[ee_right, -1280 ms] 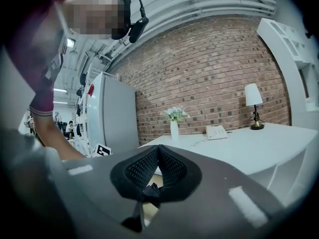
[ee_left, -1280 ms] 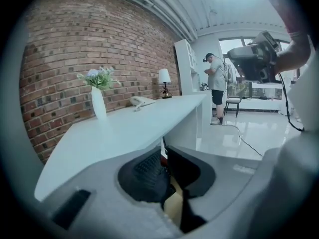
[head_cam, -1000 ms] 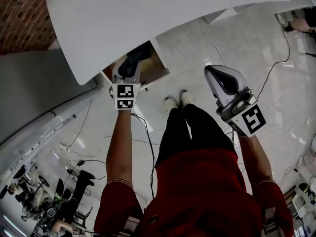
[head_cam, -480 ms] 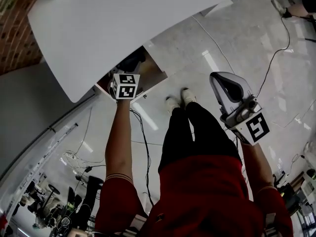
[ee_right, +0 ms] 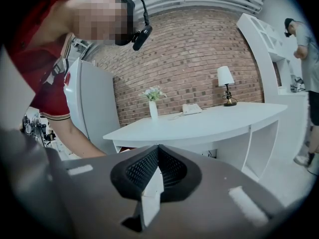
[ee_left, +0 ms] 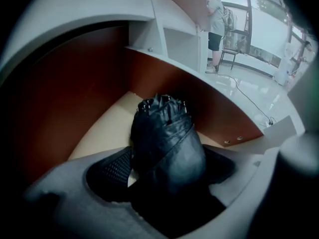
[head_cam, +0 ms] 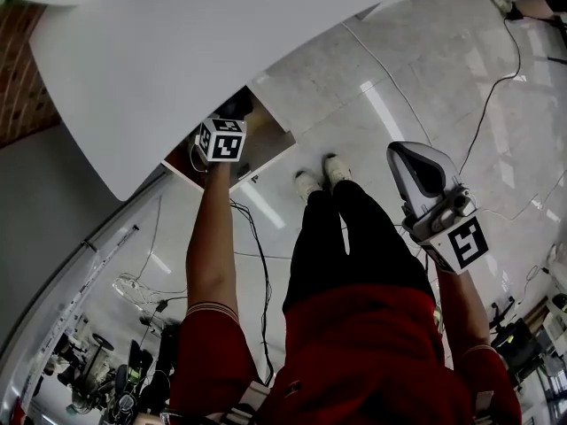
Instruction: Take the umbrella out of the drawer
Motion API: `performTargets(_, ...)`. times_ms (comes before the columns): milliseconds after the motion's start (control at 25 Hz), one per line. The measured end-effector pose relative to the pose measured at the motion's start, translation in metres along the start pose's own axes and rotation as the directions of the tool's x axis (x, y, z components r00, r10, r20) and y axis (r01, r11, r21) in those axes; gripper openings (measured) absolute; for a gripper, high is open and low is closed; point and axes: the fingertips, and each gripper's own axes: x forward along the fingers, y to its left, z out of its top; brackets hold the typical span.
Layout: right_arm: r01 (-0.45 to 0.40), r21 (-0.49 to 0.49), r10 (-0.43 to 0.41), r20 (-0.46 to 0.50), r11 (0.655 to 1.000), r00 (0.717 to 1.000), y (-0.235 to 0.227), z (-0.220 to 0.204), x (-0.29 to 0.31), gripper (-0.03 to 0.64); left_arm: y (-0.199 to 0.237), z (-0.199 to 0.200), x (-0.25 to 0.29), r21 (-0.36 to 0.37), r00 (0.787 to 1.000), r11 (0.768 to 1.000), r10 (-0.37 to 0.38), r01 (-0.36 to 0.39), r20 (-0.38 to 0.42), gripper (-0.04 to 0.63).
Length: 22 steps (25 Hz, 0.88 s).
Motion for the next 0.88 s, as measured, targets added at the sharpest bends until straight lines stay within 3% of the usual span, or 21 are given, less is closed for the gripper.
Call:
performTargets(280, 0.023, 0.0, -0.023, -0.022, 1.0, 0.999, -0.006, -0.008, -0.006, 0.012, 0.0, -0.005, 0.011, 0.011, 0.999, 1.0, -0.004, 0.004, -0.041, 0.394)
performTargets(520, 0.015, -0.001, -0.015, -0.025, 1.0, 1.0, -0.003, -0.008, -0.006, 0.012, -0.002, -0.005, 0.007, 0.02, 0.999, 1.0, -0.018, 0.019, -0.041, 0.282)
performTargets(880, 0.006, -0.008, -0.007, -0.014, 1.0, 1.0, -0.003, -0.014, -0.01, 0.012, -0.02, -0.01, -0.016, 0.061, 0.997, 0.995, -0.082, 0.082, 0.002, 0.262)
